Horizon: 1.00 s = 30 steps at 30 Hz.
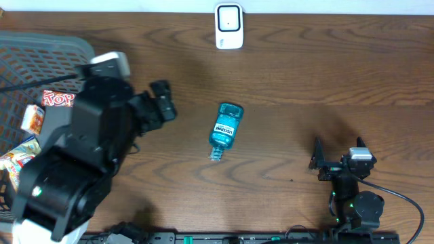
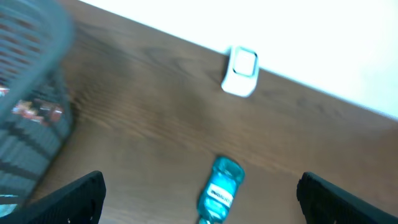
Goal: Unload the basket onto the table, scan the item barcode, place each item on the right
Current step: 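Move the left gripper back into the basket and grasp a snack bag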
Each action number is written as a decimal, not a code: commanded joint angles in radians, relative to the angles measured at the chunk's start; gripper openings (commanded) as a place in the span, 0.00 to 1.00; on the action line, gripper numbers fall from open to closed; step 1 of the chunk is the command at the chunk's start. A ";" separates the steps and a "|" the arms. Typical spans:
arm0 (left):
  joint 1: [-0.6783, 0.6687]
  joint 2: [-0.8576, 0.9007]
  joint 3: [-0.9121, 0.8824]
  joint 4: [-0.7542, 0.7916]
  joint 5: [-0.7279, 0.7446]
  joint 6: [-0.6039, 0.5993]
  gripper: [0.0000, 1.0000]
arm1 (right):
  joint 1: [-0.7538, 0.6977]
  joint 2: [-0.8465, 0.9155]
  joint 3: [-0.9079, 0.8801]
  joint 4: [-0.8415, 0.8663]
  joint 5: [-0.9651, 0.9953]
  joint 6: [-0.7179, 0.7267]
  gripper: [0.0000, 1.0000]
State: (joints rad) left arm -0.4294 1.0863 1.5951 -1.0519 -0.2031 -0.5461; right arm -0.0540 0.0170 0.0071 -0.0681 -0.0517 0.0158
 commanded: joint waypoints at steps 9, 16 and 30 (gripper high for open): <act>0.434 -0.011 0.122 -0.004 -0.236 0.085 0.98 | -0.003 -0.004 -0.002 -0.004 0.004 0.013 0.99; 0.800 0.136 0.122 -0.137 -0.185 -0.163 0.98 | -0.003 -0.004 -0.002 -0.004 0.004 0.013 0.99; 1.109 0.476 0.077 -0.417 -0.074 -0.163 0.98 | -0.003 -0.004 -0.002 -0.004 0.004 0.013 0.99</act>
State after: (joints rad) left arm 0.6392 1.5696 1.6764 -1.4319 -0.2302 -0.7040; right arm -0.0540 0.0170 0.0071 -0.0681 -0.0517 0.0158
